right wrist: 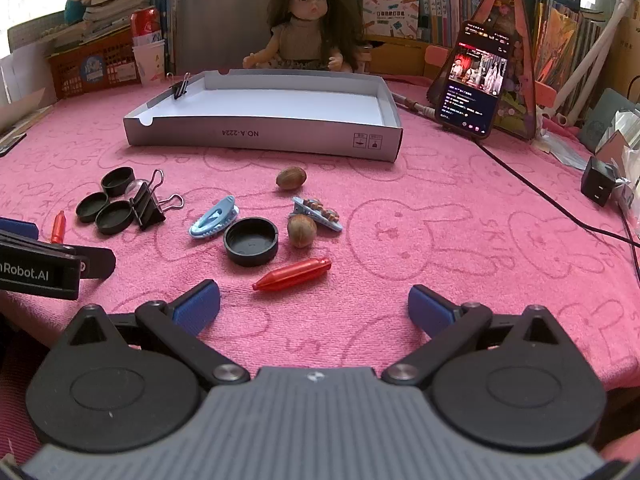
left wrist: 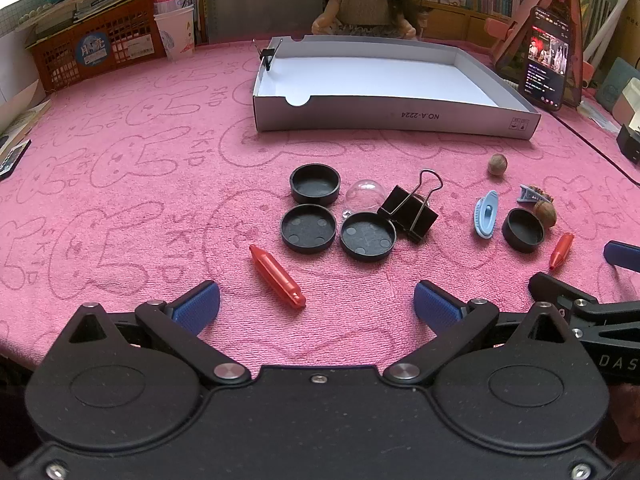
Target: Organize rigid objects
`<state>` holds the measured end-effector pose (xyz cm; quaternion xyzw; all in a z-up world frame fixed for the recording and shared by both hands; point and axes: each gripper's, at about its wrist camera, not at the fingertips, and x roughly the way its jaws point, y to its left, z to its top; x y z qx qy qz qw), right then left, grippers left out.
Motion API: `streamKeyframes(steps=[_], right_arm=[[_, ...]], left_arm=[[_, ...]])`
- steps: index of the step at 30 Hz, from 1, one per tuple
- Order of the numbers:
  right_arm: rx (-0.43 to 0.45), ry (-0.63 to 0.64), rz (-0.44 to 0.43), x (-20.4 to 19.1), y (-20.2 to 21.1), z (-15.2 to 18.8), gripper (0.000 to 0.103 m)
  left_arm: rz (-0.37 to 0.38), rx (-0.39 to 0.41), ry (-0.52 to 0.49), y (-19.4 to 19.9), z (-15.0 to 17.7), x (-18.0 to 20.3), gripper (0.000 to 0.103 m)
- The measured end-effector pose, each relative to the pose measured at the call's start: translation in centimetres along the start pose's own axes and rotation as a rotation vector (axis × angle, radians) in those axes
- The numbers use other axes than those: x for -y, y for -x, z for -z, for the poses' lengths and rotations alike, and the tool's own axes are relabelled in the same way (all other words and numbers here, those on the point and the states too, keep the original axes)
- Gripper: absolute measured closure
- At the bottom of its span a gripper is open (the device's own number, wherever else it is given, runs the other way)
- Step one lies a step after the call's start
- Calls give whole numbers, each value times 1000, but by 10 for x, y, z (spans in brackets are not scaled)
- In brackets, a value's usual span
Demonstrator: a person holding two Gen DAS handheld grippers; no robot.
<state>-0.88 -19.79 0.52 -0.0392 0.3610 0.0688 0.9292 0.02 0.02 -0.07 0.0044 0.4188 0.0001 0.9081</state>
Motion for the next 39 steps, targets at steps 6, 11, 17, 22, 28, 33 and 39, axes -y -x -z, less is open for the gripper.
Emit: streamKeyframes(steps=[6,11,17,22,28,33,39], right_arm=[[1,0,-8,-1,-1,-1,0],[3,-3,-7,-1,-1,0,0],[16,-9,-4,-1,0,2,0],[6,-8,-5,-1,-1,0,0],[21,-13,-2,-1,0,1,0],[27,-14,0,-2,0,3,0],[36,-8,-7,-1,0,5,0]], left_arm=[[2,12,1,0,3,0,0],[4,22,-1,3,3,0,0],[6,34,-3,4,5,-1,0],[8,38,-5,5,5,-1,0],[8,42,-6,5,5,-1,0],[9,43,-7,5,5,-1,0],[14,55,-10,5,6,-2,0]])
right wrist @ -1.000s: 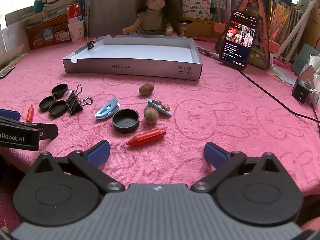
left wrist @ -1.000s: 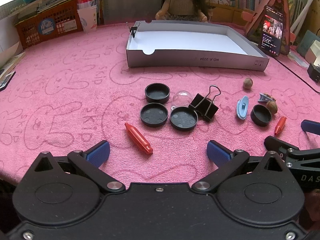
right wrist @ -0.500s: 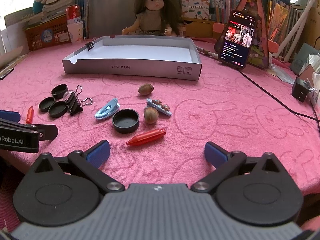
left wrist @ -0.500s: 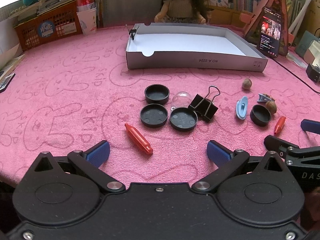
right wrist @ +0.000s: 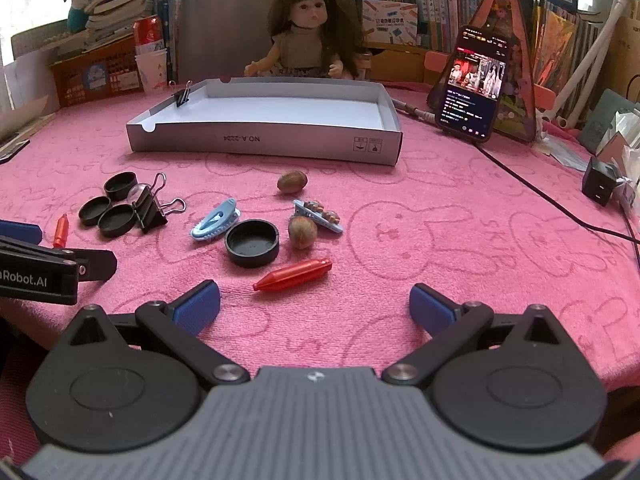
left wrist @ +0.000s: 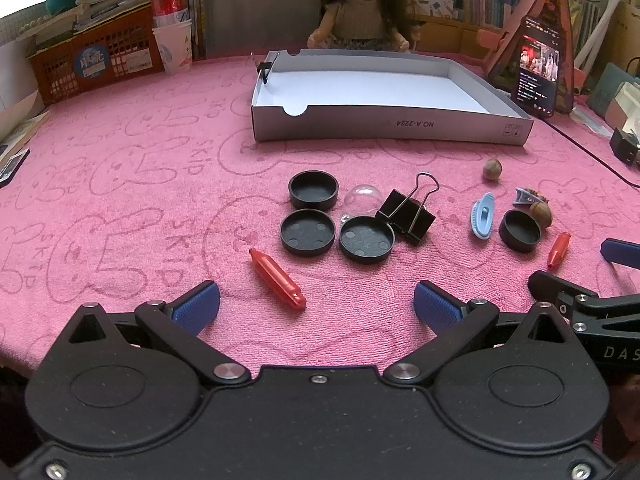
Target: Organize rigid objects
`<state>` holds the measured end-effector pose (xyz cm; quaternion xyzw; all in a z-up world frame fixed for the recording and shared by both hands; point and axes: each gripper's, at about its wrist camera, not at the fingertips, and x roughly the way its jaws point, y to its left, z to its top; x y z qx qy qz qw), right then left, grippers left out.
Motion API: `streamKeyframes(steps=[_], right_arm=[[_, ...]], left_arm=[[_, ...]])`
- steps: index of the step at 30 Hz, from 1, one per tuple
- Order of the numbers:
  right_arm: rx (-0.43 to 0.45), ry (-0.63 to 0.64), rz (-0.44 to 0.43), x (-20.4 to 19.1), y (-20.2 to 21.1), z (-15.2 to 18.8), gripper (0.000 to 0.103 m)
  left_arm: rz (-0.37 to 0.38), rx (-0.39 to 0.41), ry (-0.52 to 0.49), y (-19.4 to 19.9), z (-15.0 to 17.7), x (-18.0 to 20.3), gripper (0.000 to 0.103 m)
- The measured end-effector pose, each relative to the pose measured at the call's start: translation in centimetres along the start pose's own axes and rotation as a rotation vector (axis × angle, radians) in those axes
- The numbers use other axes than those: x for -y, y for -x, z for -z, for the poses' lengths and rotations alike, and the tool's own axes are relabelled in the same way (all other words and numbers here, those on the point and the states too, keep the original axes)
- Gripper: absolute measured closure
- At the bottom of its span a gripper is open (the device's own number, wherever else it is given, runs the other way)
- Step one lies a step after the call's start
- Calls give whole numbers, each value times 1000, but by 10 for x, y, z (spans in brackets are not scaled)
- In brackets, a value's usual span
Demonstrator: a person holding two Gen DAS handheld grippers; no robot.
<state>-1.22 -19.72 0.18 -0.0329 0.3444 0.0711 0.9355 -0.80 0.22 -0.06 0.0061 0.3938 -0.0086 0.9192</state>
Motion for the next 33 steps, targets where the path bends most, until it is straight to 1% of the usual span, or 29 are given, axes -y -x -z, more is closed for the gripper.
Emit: streamKeyframes(steps=[4,8,9,11,13,14,15,20,22,26,30,33], right_arm=[[3,8,-13,1,1,1,0],[34,5,-15,2,3,5,0],[42,6,-17,2,3,5,0],[56,-2,-29,6,3,5,4],[73,-9,-35,10,3,4,6],[77,-5,-42,12,2,3,7],[82,4,-51,14,1,3,8],[112,93,-94,15,-1,5,15],[117,102,-113,15,-1,4,17],[122,111,-152,18,-2,2,25],[120,133,-174,19,-3,1,29],[117,150,-185,18,-3,0,33]], left_arm=[[13,23,-12,1,3,-2,0],[49,51,-32,3,7,-6,2],[57,59,-41,3,8,-8,5],[70,74,-55,5,10,-11,8],[80,91,-66,8,12,-13,13],[82,102,-79,9,13,-15,18],[86,109,-92,10,14,-15,22],[128,126,-147,10,10,-23,30],[148,131,-156,9,9,-28,31],[183,130,-195,4,6,-36,31],[218,137,-235,0,3,-41,31],[244,143,-248,-2,2,-43,32]])
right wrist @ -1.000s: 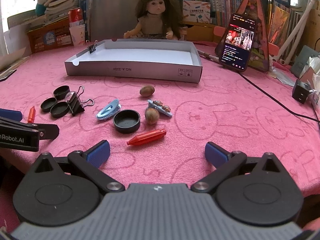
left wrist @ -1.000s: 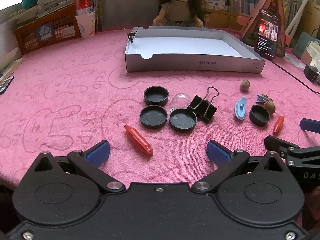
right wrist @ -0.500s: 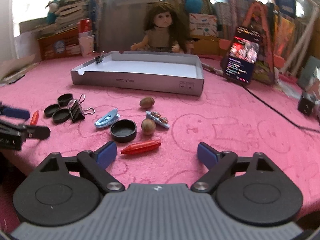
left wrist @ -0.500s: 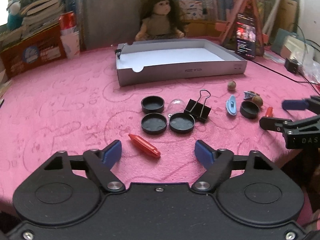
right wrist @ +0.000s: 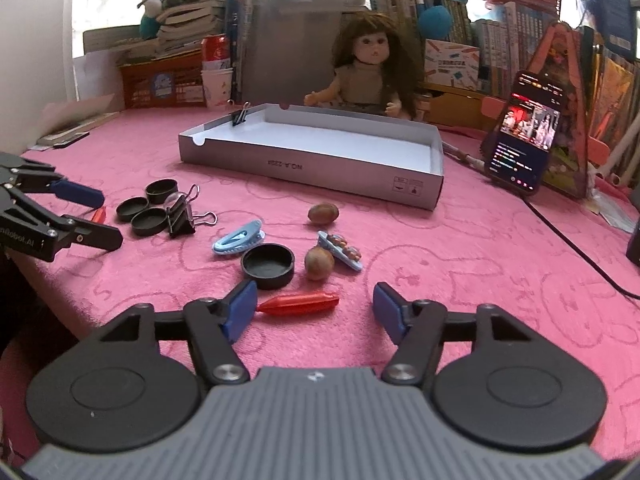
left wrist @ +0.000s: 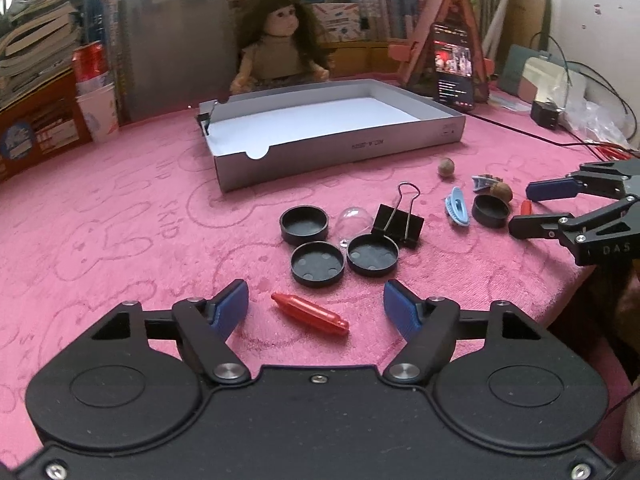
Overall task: Organize rigid objects
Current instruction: 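Close the left tool on a red crayon while the right tool grasps another red crayon, then lift the red crayon with the left tool while the right tool lifts its crayon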
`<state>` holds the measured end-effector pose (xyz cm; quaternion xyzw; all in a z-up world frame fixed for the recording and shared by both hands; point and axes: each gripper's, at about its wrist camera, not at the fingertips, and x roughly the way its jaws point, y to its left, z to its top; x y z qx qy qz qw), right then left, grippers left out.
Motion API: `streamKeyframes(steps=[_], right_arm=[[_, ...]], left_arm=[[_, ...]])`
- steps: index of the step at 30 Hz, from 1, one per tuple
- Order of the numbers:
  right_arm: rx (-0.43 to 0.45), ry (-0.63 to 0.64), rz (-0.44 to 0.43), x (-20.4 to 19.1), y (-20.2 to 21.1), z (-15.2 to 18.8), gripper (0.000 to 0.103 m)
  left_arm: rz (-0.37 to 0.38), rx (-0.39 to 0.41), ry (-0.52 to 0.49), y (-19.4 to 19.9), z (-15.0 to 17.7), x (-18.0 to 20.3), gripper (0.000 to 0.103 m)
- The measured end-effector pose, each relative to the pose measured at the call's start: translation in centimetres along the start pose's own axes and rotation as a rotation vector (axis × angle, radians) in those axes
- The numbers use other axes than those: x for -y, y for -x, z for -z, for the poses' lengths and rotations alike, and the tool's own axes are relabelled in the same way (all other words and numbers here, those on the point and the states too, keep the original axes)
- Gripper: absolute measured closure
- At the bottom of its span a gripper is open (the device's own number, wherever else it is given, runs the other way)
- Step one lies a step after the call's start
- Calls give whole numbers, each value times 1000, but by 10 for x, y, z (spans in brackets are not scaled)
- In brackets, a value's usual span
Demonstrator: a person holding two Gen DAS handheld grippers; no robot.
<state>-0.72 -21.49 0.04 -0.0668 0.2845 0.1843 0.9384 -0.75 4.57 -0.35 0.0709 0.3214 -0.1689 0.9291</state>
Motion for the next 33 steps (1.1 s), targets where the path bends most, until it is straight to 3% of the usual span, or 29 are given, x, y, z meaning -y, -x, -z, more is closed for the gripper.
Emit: streamKeyframes(steps=[6,8,11,15,19,24,27,33], right_arm=[[-8,28,-20,-2,2,-1,45],[-9,29,-22,-3,2,-2,53],[-7,36,-5,-8,2,-3,53],[-8,11,10,-9,1,-3,53],[-6,4,20,-10,0,-4,53],[-5,-10,12,-7,1,-2,53],[-1,-26,10,-5,2,-2,53],[1,-24,12,-6,2,-2,53]], left_arm=[[28,15,-20,2,4,-2,38],[18,20,-9,4,4,-2,48],[-12,16,51,7,2,-1,65],[-93,25,180,7,1,-1,79],[-104,53,229,8,1,0,77],[-73,65,112,27,0,4,54],[-84,55,56,41,3,7,51],[-174,0,-5,47,19,11,51]])
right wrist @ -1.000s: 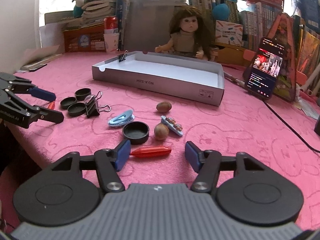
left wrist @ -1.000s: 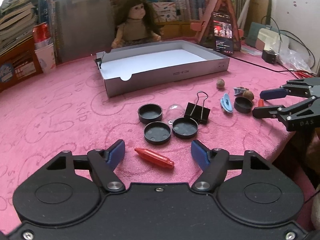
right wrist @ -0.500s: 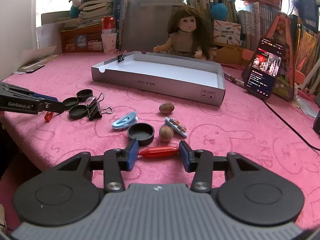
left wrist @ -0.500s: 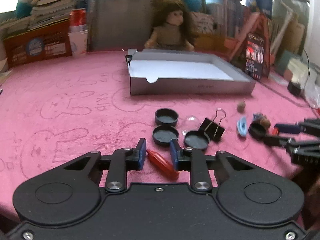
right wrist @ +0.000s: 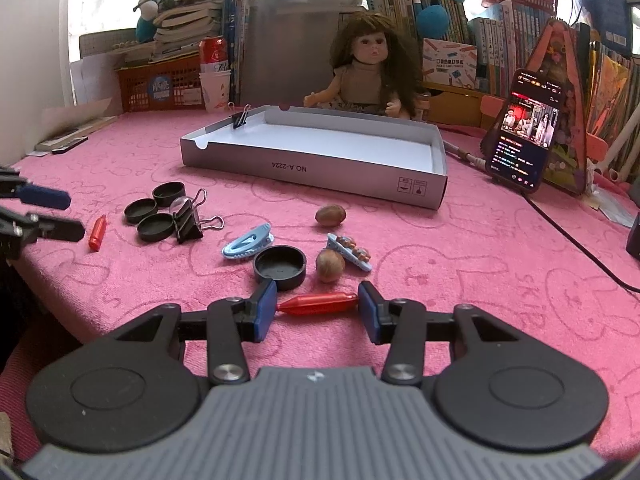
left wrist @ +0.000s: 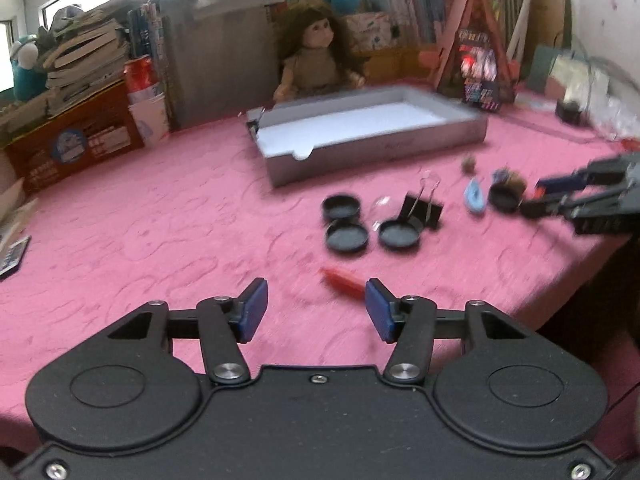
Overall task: Organize rigid objects
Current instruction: 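Lift the red crayon with the left tool while the right tool lifts its crayon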
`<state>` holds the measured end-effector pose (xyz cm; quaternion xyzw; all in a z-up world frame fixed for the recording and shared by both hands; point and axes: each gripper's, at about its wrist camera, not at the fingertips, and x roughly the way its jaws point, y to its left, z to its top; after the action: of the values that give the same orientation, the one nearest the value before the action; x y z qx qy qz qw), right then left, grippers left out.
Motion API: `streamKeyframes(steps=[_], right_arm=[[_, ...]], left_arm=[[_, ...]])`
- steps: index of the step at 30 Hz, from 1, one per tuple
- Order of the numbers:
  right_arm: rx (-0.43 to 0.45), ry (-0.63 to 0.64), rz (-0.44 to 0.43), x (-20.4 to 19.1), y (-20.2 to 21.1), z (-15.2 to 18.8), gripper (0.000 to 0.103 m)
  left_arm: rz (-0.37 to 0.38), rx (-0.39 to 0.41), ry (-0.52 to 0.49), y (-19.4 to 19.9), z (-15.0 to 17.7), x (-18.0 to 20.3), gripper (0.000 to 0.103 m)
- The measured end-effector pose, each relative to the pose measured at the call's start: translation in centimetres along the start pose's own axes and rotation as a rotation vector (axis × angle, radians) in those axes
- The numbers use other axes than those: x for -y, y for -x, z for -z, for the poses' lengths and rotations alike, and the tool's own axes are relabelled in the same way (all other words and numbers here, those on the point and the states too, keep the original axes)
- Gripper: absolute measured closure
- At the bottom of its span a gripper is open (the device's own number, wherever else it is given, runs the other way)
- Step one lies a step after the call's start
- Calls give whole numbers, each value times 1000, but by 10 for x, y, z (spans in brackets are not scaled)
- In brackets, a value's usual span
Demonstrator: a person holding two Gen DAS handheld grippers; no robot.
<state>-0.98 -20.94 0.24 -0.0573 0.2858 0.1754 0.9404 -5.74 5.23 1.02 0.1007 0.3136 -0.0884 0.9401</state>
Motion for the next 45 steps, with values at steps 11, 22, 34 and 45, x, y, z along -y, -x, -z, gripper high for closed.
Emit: streamKeyframes(steps=[11,22,34,45], right_arm=[[0,-1,1,0,-1,0,49],[1,-5,2,1,-1,0,47],[4,-6,3,1,-1,0,49],[8,-8,6,1,0,1,50]], left_arm=[[-65,54,-63,-17,2,20,51],[15,42,136,-28,-3,11,47],[16,99,121,-37,-3,22,51],[11,136,87,-16,-1,23,37]])
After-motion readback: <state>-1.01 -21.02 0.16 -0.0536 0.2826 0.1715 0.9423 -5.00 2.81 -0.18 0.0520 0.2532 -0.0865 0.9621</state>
